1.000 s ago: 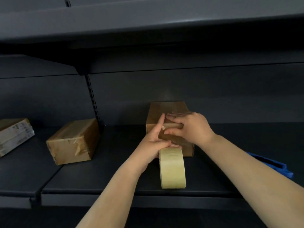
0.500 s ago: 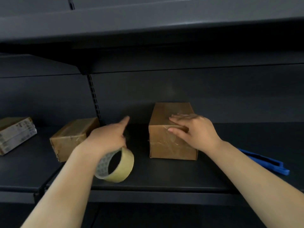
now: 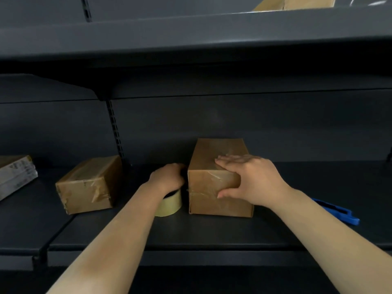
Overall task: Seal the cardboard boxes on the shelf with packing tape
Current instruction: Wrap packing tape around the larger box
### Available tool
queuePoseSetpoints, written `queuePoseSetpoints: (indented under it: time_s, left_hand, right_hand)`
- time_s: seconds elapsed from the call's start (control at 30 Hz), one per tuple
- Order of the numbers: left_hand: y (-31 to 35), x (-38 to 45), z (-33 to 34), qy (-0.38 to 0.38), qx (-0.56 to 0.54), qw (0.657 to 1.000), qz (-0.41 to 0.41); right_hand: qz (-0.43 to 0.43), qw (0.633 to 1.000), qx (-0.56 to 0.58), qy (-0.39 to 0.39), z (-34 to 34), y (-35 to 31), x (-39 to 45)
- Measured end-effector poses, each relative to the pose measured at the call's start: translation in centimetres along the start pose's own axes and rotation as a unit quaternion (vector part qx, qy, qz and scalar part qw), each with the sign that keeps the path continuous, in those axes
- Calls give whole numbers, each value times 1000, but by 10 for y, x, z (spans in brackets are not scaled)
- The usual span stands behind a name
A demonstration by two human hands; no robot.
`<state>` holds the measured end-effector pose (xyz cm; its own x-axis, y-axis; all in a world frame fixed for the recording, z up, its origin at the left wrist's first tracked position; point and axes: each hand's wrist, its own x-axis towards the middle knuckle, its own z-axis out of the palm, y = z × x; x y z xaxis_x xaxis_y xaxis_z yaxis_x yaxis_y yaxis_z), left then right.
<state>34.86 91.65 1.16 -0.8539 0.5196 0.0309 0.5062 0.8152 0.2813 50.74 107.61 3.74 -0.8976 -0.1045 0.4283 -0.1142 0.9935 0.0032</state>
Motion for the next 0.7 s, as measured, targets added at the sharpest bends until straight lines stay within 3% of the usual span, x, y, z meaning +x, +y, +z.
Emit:
queuePoseSetpoints:
  time_s: [0.23, 0.3, 0.33, 0.37, 0.4, 0.43, 0.5, 0.53, 0.6, 0.7]
  left_hand:
    - [-11, 9, 10, 31, -51, 997, 44]
    - [-11, 3, 5, 95, -13, 992, 85]
    - [-10, -4, 2, 159, -40, 980, 112]
    - [-5, -15, -3, 231, -133, 955, 132]
    - [3, -29, -7, 286, -287, 905, 128]
    - [13, -42, -10, 304, -457, 830, 100]
    - [34, -60, -6, 215, -687, 694, 2]
    - [44, -68, 2, 154, -733, 662, -36]
    - [59, -82, 17, 52, -752, 650, -94]
    - [71, -92, 27, 3, -753, 641, -146]
  right_hand:
    - [-19, 997, -47, -62, -36, -6, -25]
    - [7, 999, 4, -37, -43, -2, -29]
    - [40, 997, 73, 4, -45, 1, -31]
    - [83, 979, 175, 68, -45, 3, -32]
    - [129, 934, 298, 151, -40, 7, -34]
    - [179, 862, 418, 223, -32, 11, -35]
    - [257, 716, 594, 261, -12, 11, -39]
    - [286, 663, 647, 245, 2, 12, -40]
    - [322, 598, 710, 189, 24, 5, -38]
    - [347, 574, 725, 155, 31, -6, -37]
